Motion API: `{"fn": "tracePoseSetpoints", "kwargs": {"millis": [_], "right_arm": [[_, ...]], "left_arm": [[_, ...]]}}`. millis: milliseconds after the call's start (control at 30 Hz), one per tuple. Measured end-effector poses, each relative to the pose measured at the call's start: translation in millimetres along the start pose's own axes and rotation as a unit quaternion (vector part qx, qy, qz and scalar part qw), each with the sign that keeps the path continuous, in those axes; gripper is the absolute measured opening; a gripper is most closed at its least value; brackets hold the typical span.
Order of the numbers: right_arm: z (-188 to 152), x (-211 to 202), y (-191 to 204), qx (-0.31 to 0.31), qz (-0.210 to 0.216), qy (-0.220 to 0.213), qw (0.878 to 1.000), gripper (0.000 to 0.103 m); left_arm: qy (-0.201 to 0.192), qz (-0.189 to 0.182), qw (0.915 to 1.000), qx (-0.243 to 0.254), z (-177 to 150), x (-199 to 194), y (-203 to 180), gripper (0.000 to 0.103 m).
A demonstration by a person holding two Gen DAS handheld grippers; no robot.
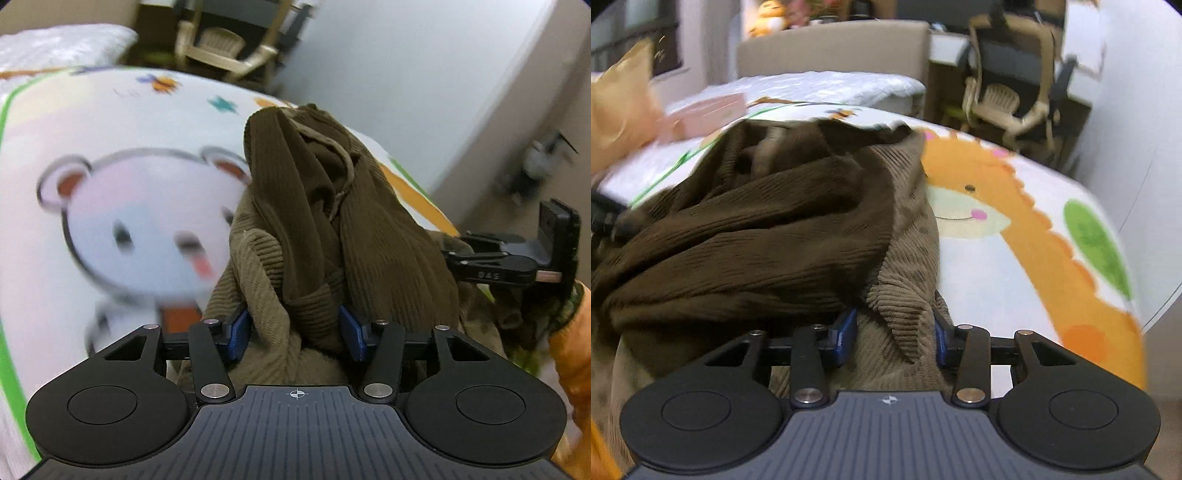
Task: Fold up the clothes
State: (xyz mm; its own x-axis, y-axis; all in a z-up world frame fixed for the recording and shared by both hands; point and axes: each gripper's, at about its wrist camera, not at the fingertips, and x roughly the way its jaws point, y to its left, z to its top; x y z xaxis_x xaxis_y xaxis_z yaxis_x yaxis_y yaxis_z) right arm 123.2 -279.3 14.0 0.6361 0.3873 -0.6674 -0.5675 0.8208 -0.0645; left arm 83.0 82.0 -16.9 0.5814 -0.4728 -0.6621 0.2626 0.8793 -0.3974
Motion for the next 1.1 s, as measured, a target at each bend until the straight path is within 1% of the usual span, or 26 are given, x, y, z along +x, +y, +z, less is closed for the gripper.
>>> {"fn": "tracePoseSetpoints", "kwargs": {"millis": [67, 133, 200, 233, 267, 333, 400, 433, 500, 533, 567, 600, 633, 700, 733, 767, 800, 833, 867, 900, 967, 1033, 1100], "right_arm": [[-2, -32, 15, -0.046, 0.012, -0.036, 0.998, 0.047], [1, -58, 35, -0.085, 0.056, -0.069, 0.992, 0.059], [4, -71, 58, -0.125, 0.111, -0.085, 0.982, 0.062], [5, -70, 70, -0.151, 0.132, -0.085, 0.976, 0.062], [2, -69, 83, -0.183, 0.146, -0.083, 0.969, 0.062], [-6, -61, 109, -0.246, 0.152, -0.078, 0.954, 0.062], [-12, -50, 129, -0.295, 0.146, -0.076, 0.941, 0.062], [-14, -42, 139, -0.318, 0.139, -0.079, 0.935, 0.062], [-16, -29, 149, -0.344, 0.131, -0.084, 0.926, 0.061], [-14, -21, 152, -0.348, 0.127, -0.085, 0.925, 0.049], [-9, -15, 152, -0.335, 0.126, -0.086, 0.93, 0.042], [-4, -8, 151, -0.321, 0.125, -0.088, 0.935, 0.032], [4, -8, 147, -0.295, 0.128, -0.093, 0.943, 0.022], [25, -15, 119, -0.22, 0.125, -0.117, 0.96, 0.017], [36, -19, 105, -0.182, 0.123, -0.129, 0.967, 0.015], [50, -25, 80, -0.131, 0.119, -0.145, 0.974, 0.014], [60, -31, 58, -0.087, 0.109, -0.159, 0.977, 0.013], [70, -37, 33, -0.043, 0.091, -0.175, 0.979, 0.011], [75, -42, 9, -0.01, 0.063, -0.191, 0.979, 0.009], [80, -48, -14, 0.022, 0.034, -0.207, 0.978, 0.008], [80, -51, -55, 0.071, -0.029, -0.218, 0.973, 0.008], [71, -46, -90, 0.117, -0.075, -0.212, 0.967, 0.008], [56, -37, -116, 0.161, -0.095, -0.186, 0.965, 0.008]], "left_arm": [[0.0, 0.001, 1.0, 0.005, -12, -14, -8, 0.065], [-0.023, 0.014, 0.9996, 0.009, -11, -31, -10, 0.078], [-0.047, 0.03, 0.9984, 0.002, -5, -44, -8, 0.081], [-0.057, 0.038, 0.9977, -0.003, -2, -49, -6, 0.082], [-0.065, 0.046, 0.9968, -0.009, 0, -53, -5, 0.083], [-0.077, 0.056, 0.9954, -0.015, 5, -60, -9, 0.085], [-0.088, 0.063, 0.994, -0.017, 10, -65, -14, 0.087], [-0.091, 0.064, 0.9937, -0.014, 11, -67, -17, 0.088], [-0.098, 0.065, 0.993, -0.006, 11, -72, -23, 0.091], [-0.101, 0.065, 0.9927, -0.001, 12, -74, -27, 0.092], [-0.105, 0.065, 0.9924, 0.005, 12, -75, -31, 0.092], [-0.107, 0.064, 0.9921, 0.011, 13, -76, -35, 0.093], [-0.109, 0.063, 0.9919, 0.019, 15, -76, -38, 0.093], [-0.111, 0.062, 0.9912, 0.036, 19, -75, -45, 0.093], [-0.113, 0.062, 0.9907, 0.045, 20, -76, -49, 0.093], [-0.114, 0.061, 0.99, 0.056, 22, -76, -54, 0.094], [-0.116, 0.06, 0.9893, 0.066, 24, -77, -58, 0.094], [-0.116, 0.058, 0.9886, 0.076, 25, -76, -63, 0.094], [-0.116, 0.056, 0.988, 0.085, 25, -75, -67, 0.095], [-0.114, 0.053, 0.9875, 0.095, 24, -72, -72, 0.095], [-0.103, 0.045, 0.9864, 0.12, 21, -61, -84, 0.096], [-0.088, 0.043, 0.9834, 0.153, 15, -46, -98, 0.096], [-0.077, 0.053, 0.9776, 0.189, 9, -29, -113, 0.096]]}}
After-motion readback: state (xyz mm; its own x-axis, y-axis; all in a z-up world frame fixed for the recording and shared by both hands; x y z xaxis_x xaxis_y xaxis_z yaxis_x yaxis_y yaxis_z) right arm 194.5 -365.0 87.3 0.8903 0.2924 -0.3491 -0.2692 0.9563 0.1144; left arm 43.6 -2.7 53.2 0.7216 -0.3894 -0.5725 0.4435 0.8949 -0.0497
